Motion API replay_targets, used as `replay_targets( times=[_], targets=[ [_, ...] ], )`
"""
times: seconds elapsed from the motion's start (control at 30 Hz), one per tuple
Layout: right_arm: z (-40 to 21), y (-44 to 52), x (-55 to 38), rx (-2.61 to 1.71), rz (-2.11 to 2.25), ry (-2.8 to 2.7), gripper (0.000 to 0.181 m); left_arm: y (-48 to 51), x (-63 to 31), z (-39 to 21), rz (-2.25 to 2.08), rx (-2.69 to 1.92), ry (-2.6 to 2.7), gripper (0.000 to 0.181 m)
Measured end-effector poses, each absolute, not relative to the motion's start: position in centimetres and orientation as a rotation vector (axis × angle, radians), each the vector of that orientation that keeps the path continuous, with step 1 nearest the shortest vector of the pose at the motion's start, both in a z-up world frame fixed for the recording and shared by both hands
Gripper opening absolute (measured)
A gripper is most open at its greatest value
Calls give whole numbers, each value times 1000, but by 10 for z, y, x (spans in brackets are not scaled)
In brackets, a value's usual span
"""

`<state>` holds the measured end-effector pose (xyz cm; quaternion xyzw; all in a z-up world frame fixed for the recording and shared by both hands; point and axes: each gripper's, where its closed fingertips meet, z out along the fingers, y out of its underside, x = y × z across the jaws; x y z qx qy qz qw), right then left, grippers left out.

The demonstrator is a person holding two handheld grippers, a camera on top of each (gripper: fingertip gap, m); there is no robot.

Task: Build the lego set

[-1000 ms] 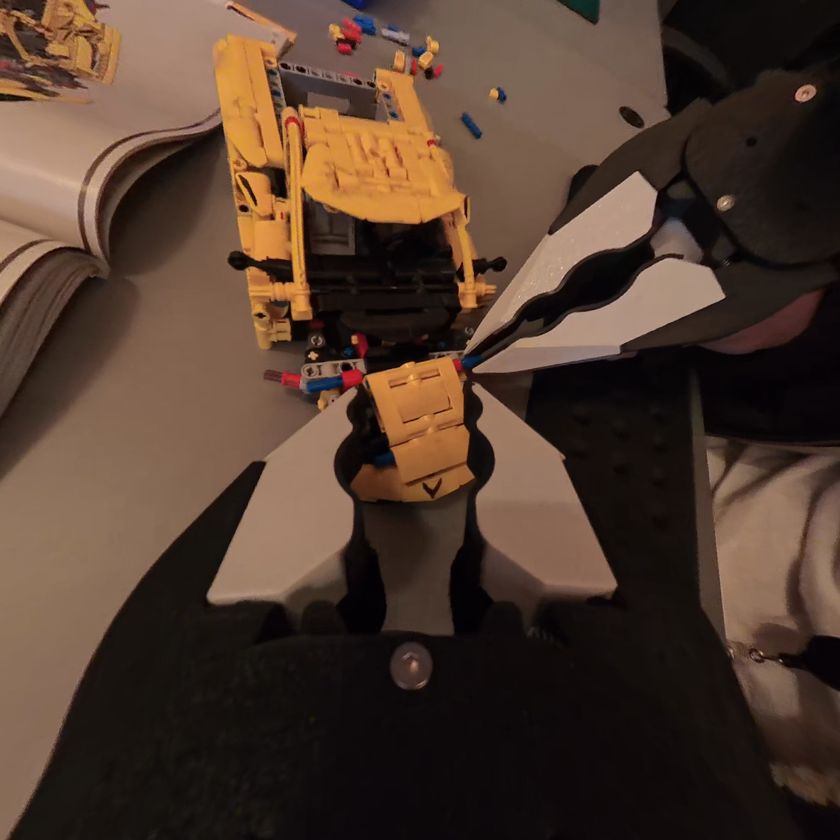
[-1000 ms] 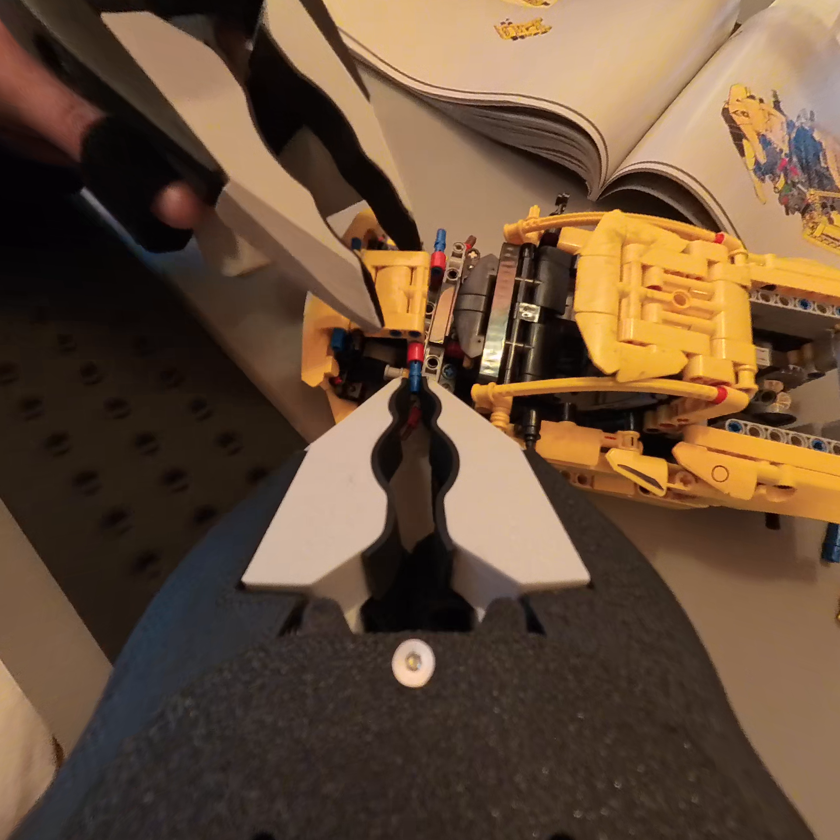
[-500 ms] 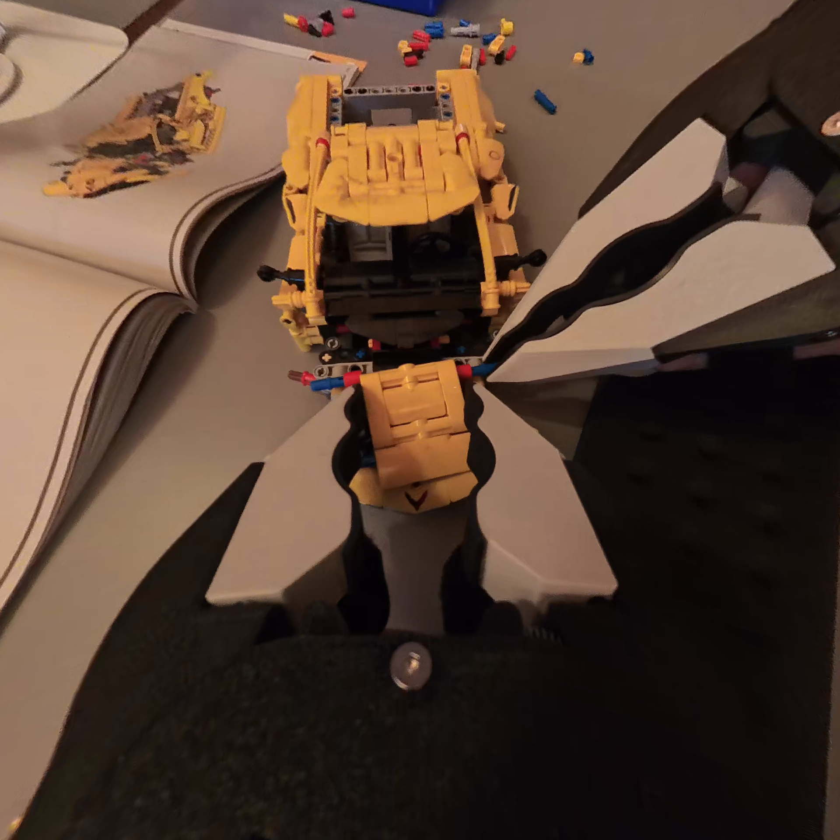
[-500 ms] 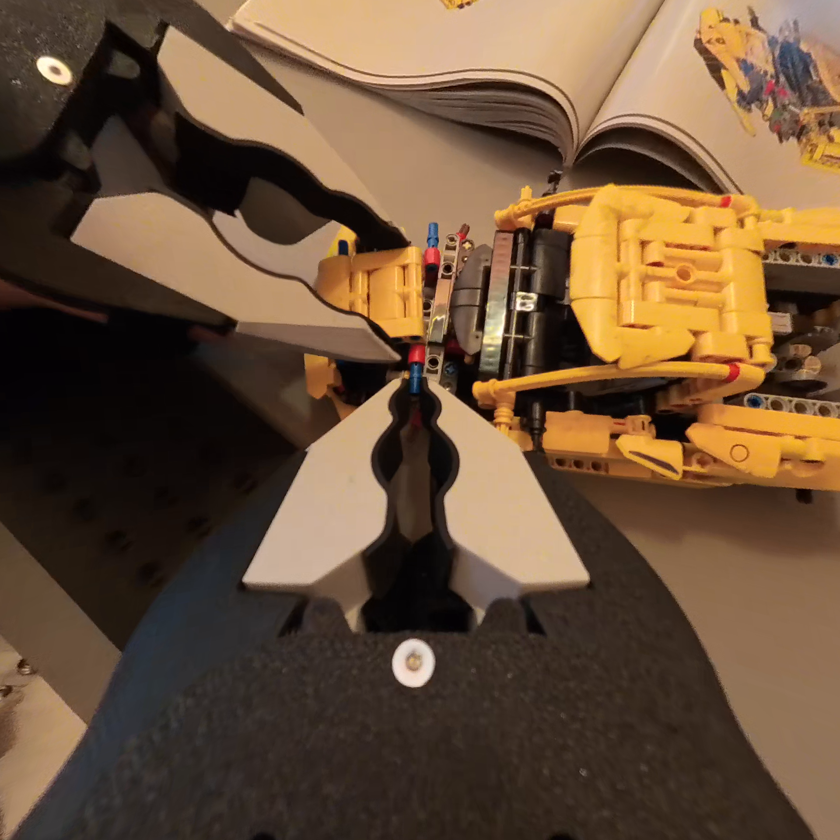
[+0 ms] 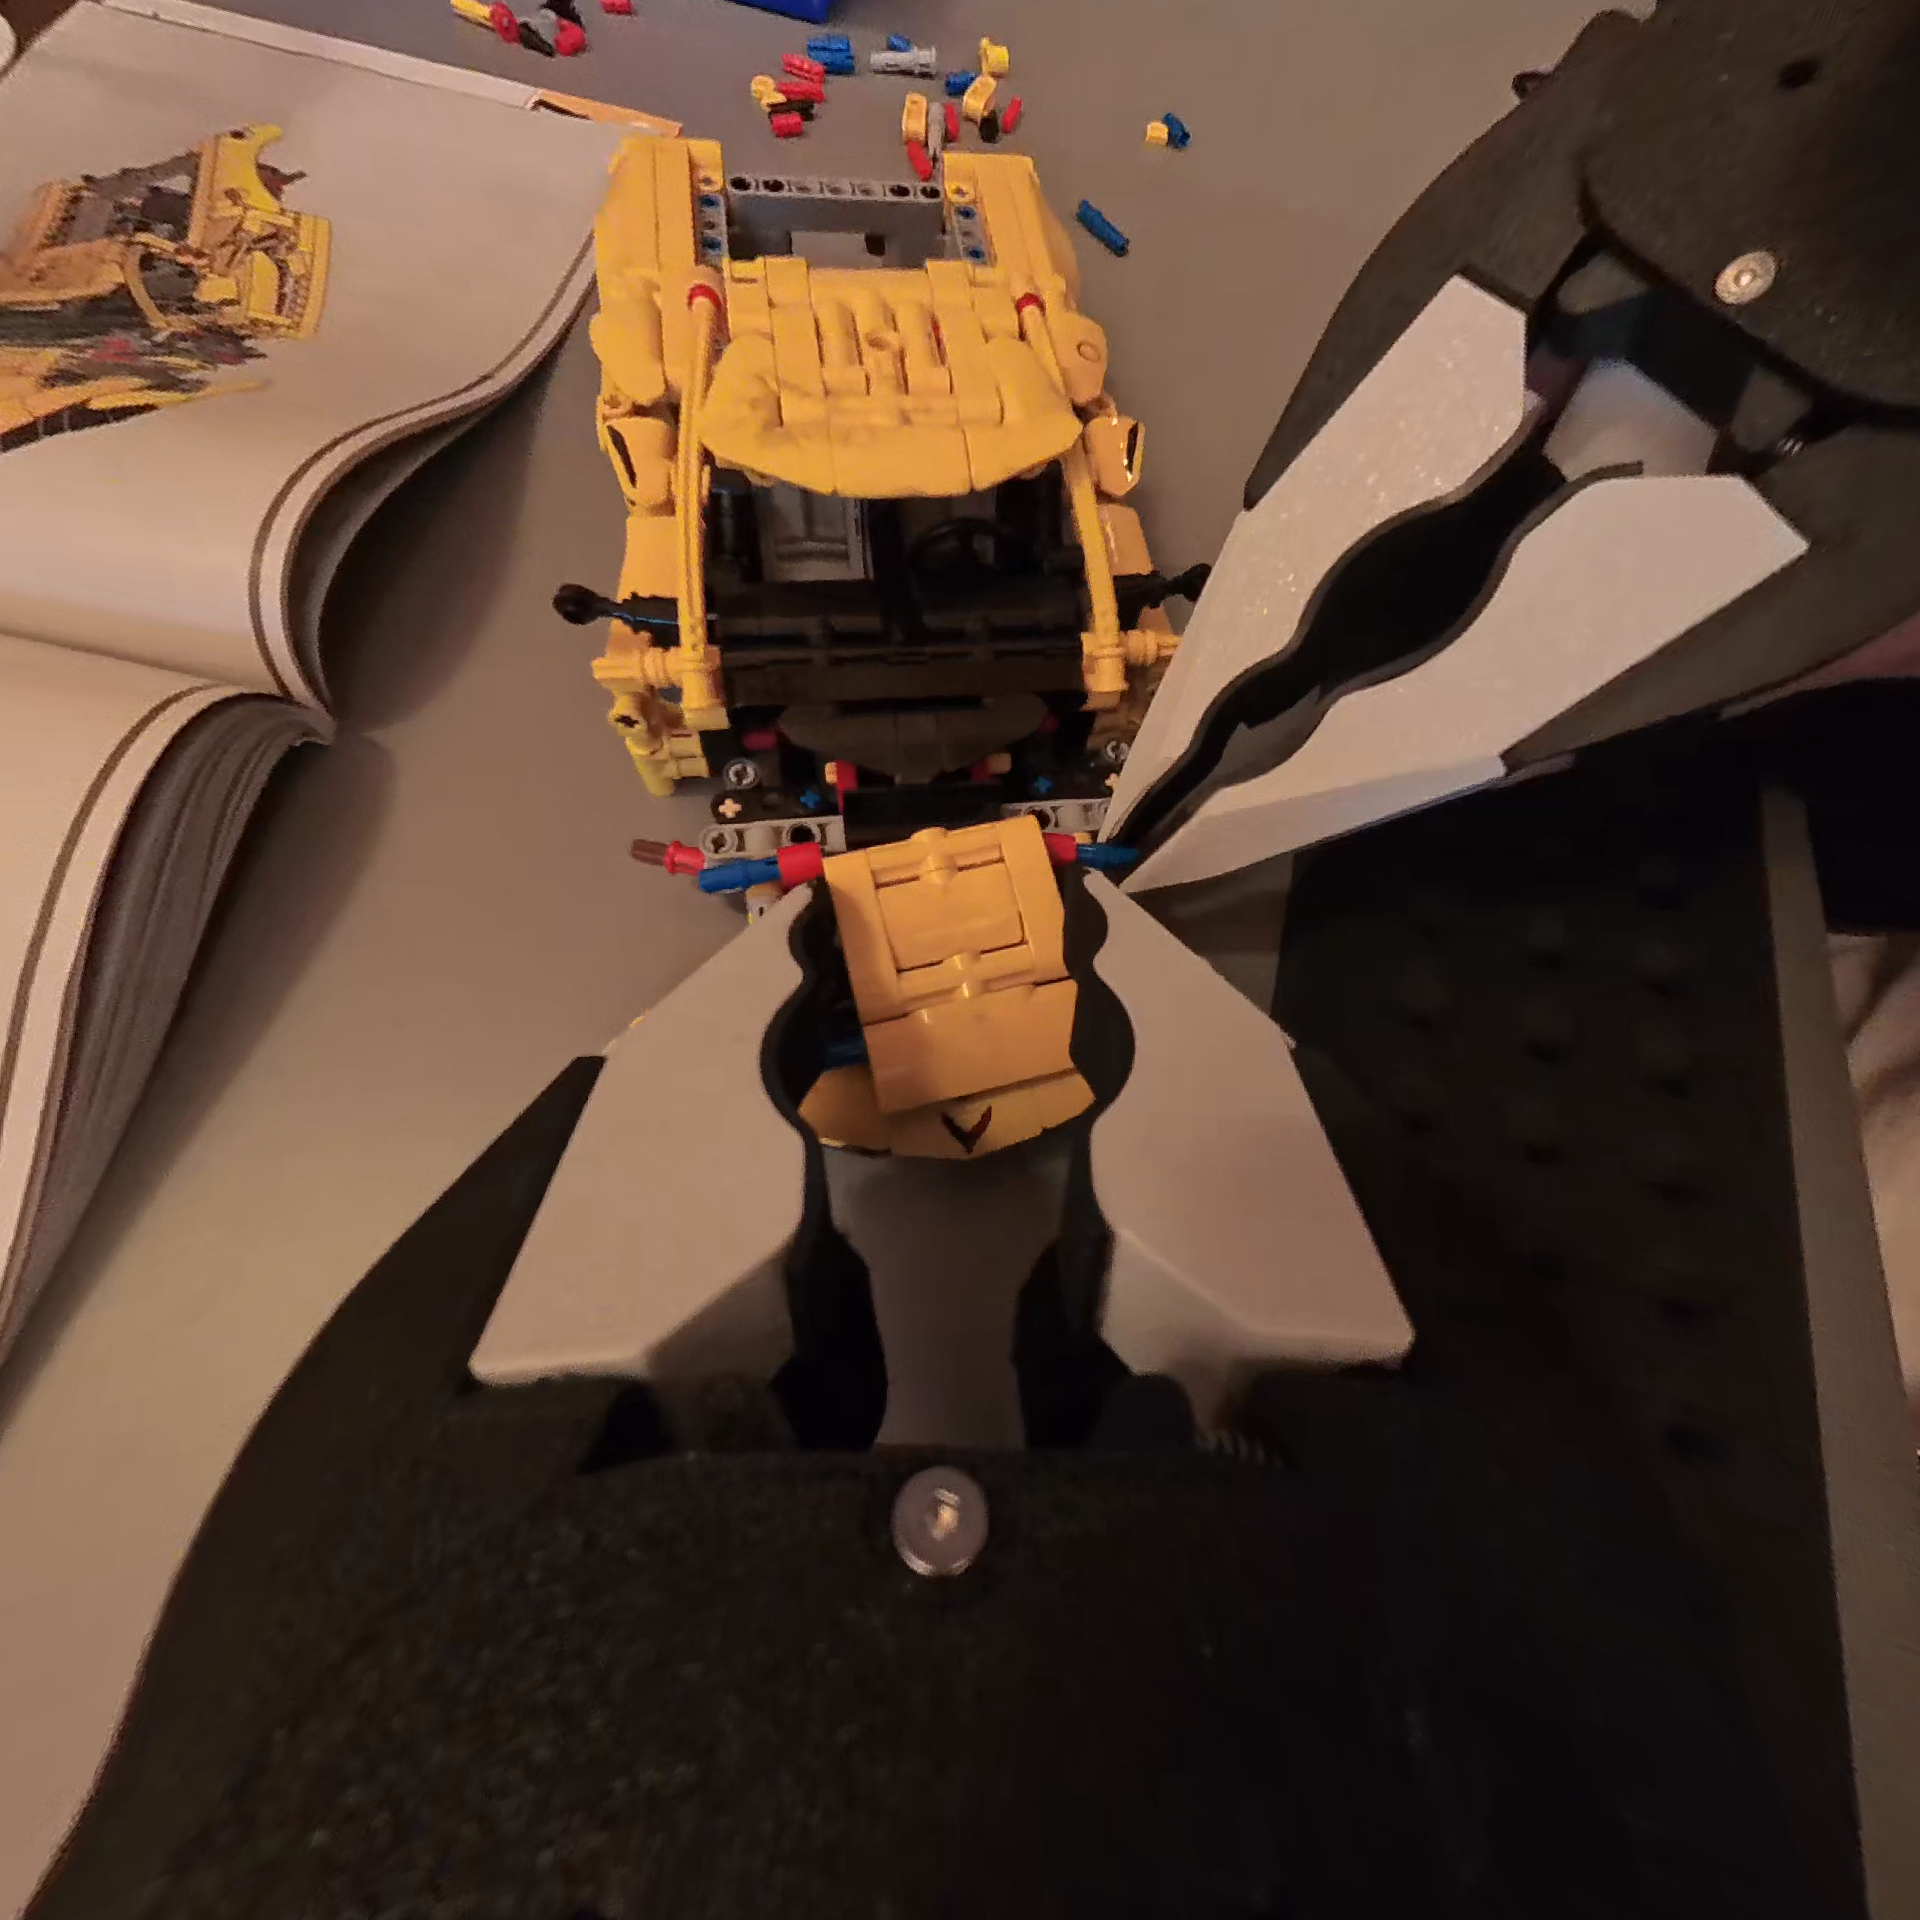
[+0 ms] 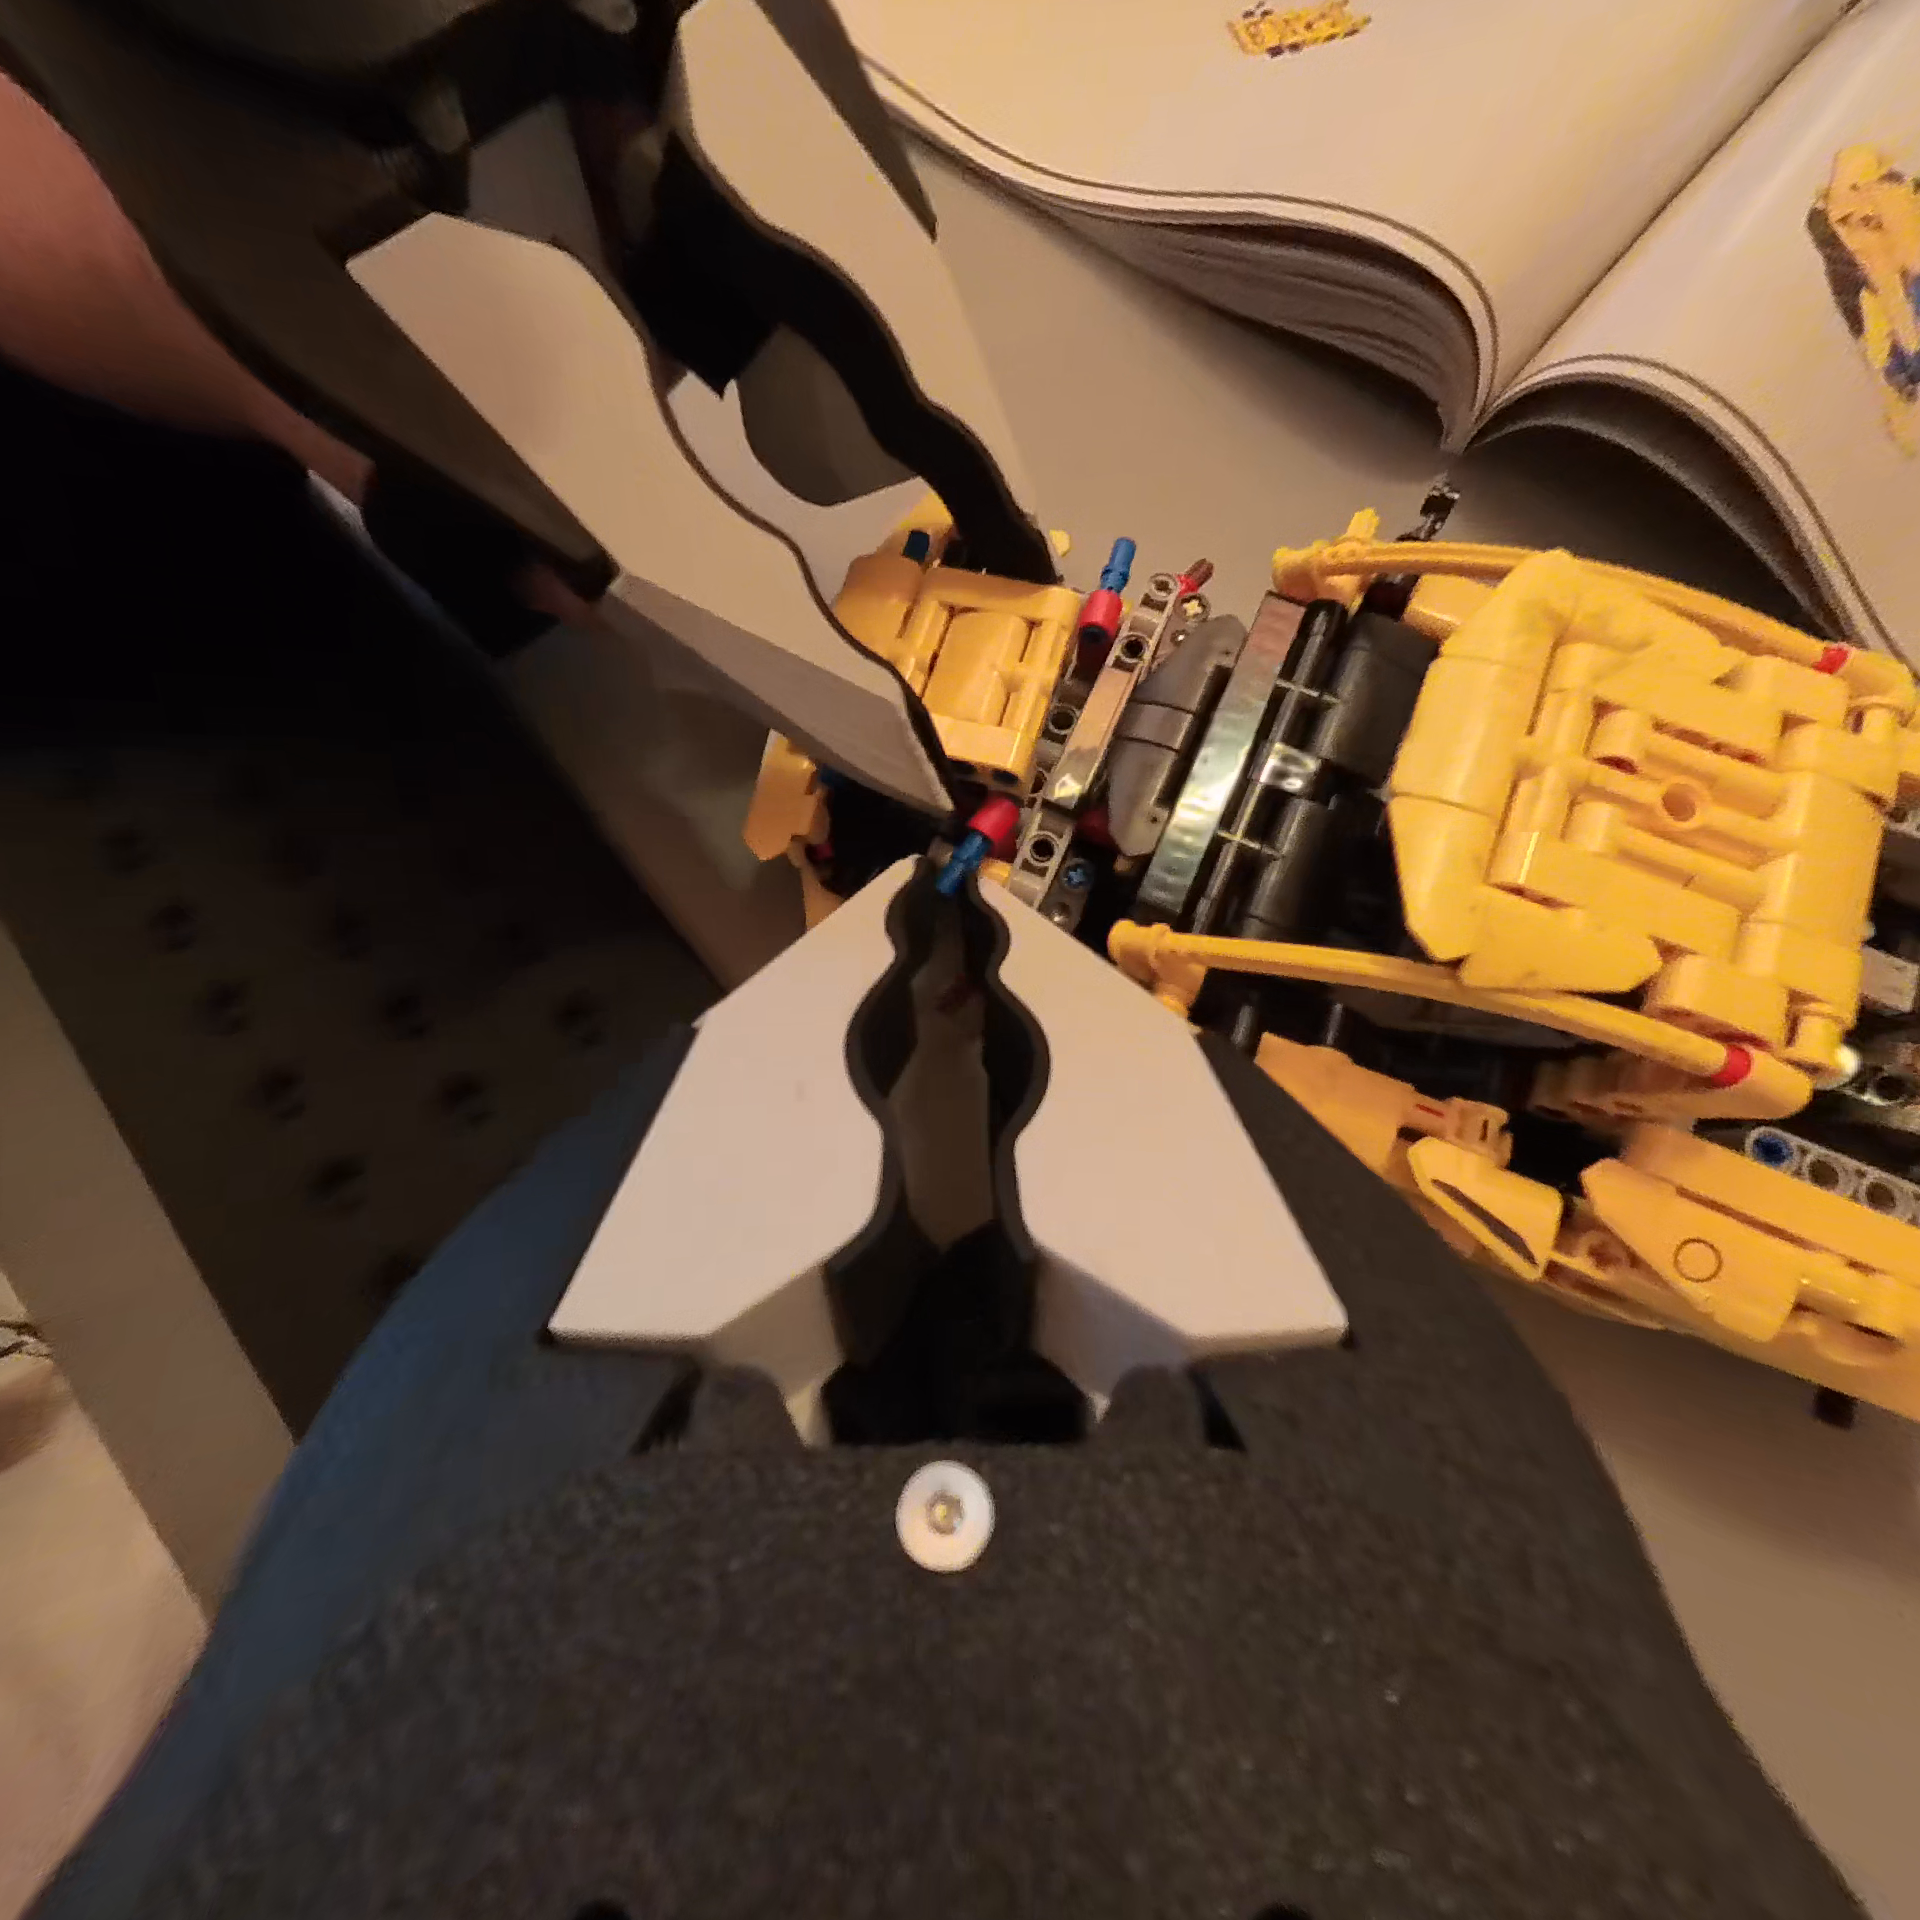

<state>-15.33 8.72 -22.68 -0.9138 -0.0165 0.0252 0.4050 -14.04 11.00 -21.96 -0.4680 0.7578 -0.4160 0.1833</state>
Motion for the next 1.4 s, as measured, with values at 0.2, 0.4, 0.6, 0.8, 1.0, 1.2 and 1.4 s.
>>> replay_targets(
  times=[0.2, 0.4, 0.6, 0.8, 1.0, 1.2, 1.4],
  targets=[
    [-227, 85, -155, -2297, 38, -101, 6, 108, -141, -220, -1213, -1356, 2164, 44],
    [-215, 81, -149, -2170, -171, -453, 17, 110, -141, -220, -1212, -1307, 2245, 44],
    [-205, 78, -164, -2192, 0, -688, 40, 110, -140, -220, -1243, -1282, 2269, 44],
    [-221, 96, -152, -2190, -229, -793, 31, 110, -140, -220, -1315, -1320, 2221, 45],
    [-222, 96, -150, -2185, -232, -851, 24, 110, -140, -220, -1337, -1295, 2209, 45],
    [-224, 92, -151, -2199, -198, -940, 16, 110, -140, -220, -1341, -1275, 2223, 44],
    [-190, 93, -146, -2217, 59, -1097, 52, 109, -140, -220, -1298, -1239, 2230, 44]
  ],
)
